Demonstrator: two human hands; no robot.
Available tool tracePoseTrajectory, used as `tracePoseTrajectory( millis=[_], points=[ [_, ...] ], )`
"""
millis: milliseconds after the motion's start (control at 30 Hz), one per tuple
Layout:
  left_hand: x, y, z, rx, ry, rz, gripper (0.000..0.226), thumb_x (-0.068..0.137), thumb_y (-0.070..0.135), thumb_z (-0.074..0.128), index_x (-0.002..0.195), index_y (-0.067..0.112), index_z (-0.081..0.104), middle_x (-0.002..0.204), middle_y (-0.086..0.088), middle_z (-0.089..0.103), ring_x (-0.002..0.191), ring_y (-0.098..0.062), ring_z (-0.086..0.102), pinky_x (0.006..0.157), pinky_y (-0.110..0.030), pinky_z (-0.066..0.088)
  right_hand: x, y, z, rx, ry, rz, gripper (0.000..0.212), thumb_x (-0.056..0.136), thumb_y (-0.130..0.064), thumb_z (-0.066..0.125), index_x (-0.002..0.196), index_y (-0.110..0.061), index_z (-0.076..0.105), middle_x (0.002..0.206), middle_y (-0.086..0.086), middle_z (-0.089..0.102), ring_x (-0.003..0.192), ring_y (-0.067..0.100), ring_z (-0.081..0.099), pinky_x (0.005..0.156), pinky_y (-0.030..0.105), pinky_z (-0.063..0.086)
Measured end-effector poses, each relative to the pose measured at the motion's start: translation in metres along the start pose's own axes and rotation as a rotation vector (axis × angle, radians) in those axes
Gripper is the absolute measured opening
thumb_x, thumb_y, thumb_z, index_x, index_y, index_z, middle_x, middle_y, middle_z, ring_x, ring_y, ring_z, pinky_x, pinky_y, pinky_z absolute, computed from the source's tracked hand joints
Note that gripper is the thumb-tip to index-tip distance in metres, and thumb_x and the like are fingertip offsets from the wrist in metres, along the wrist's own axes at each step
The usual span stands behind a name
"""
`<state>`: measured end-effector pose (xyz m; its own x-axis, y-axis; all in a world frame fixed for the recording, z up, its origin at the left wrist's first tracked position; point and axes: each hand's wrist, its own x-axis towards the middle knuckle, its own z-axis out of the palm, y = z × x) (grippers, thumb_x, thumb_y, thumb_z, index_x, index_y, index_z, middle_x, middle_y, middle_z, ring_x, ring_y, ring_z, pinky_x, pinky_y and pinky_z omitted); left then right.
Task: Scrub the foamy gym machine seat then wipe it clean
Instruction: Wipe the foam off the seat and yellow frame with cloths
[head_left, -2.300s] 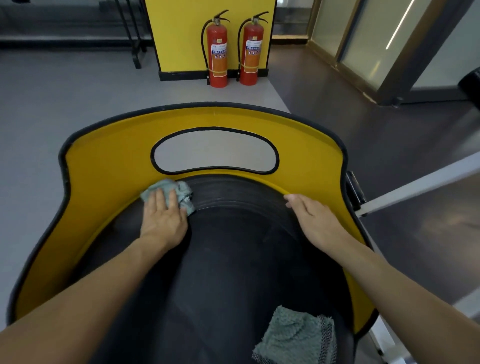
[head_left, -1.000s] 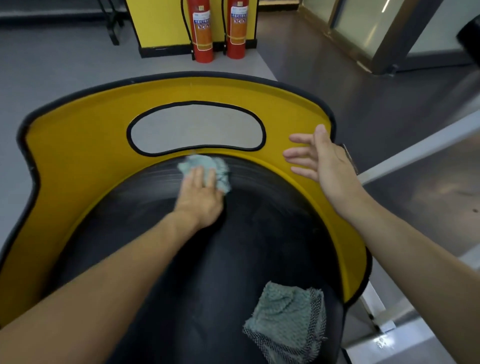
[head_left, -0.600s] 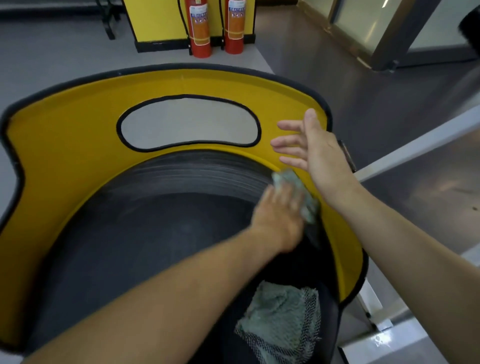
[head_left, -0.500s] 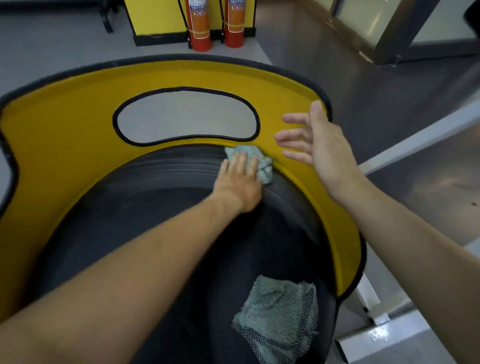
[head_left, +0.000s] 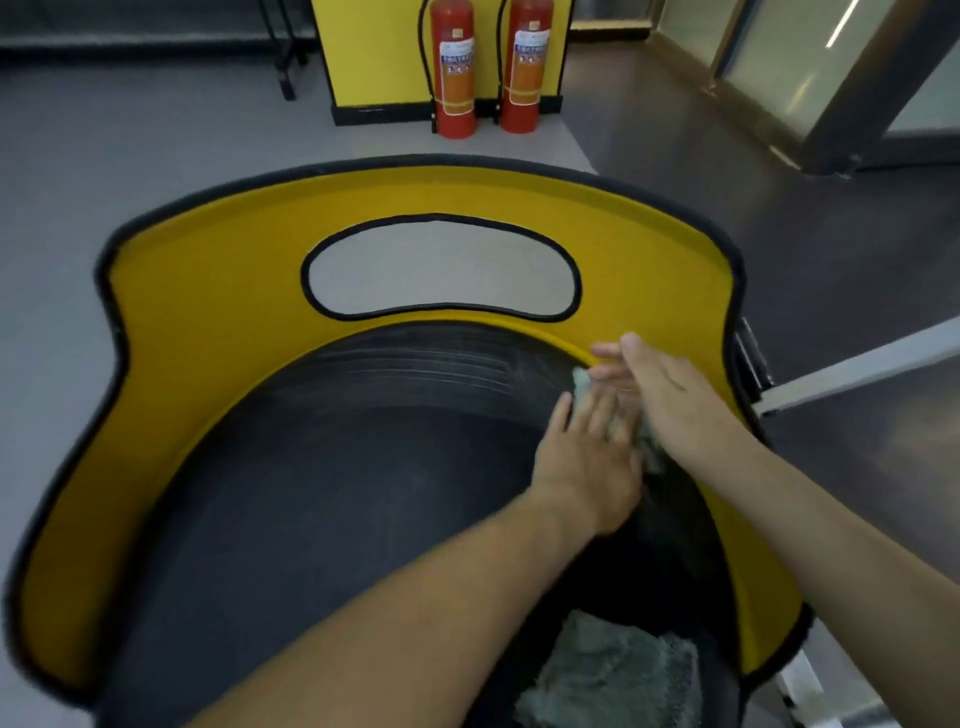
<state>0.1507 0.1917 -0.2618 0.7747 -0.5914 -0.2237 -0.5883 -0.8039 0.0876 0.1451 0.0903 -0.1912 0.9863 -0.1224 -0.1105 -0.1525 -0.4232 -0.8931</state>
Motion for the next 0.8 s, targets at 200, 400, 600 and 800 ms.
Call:
tracePoseTrajectory(
  millis=[200, 400, 600, 800],
  points=[
    [0.019, -0.141, -0.024, -0.094, 0.001, -0.324, 0.059, 0.108, 0.039, 0.012, 0.162, 0.02, -0.003, 0.17, -0.005, -0.007, 0.155, -0.023, -0.011, 0.125, -0.049, -0.006, 0.002, -0.012, 0.007, 0.006, -0.042, -0.016, 0.051, 0.099, -0.06, 0.023, 0.12, -0.033, 0.062, 0.114, -0.007, 0.07, 0.111, 0.006, 0.063, 0.105, 0.036, 0.048],
    [-0.059, -0.237, -0.015, -0.151, -0.026, -0.556, 0.06, 0.108, 0.04, 0.011, 0.161, 0.02, -0.005, 0.17, -0.004, -0.006, 0.156, -0.022, -0.01, 0.125, -0.046, -0.002, 0.005, -0.021, 0.025, -0.07, -0.077, -0.031, 0.05, 0.102, -0.058, 0.02, 0.126, -0.034, 0.058, 0.113, -0.014, 0.067, 0.11, 0.001, 0.061, 0.103, 0.033, 0.048],
    [-0.155, -0.263, 0.011, -0.133, -0.029, -0.698, 0.061, 0.107, 0.04, 0.011, 0.161, 0.018, -0.009, 0.169, -0.009, -0.001, 0.156, -0.024, -0.002, 0.126, -0.046, 0.002, 0.004, -0.036, 0.039, -0.014, -0.11, -0.064, 0.057, 0.099, -0.062, 0.021, 0.127, -0.031, 0.06, 0.115, -0.01, 0.069, 0.113, 0.008, 0.063, 0.103, 0.035, 0.048],
    [-0.215, -0.25, 0.04, -0.132, -0.035, -0.834, 0.072, 0.099, 0.049, -0.005, 0.162, 0.014, 0.003, 0.168, -0.016, 0.002, 0.154, -0.032, 0.003, 0.126, -0.047, 0.005, 0.005, -0.048, 0.045, -0.025, -0.145, -0.096, 0.052, 0.105, -0.055, 0.02, 0.13, -0.031, 0.058, 0.113, -0.014, 0.068, 0.109, 0.001, 0.062, 0.095, 0.025, 0.047]
  ],
)
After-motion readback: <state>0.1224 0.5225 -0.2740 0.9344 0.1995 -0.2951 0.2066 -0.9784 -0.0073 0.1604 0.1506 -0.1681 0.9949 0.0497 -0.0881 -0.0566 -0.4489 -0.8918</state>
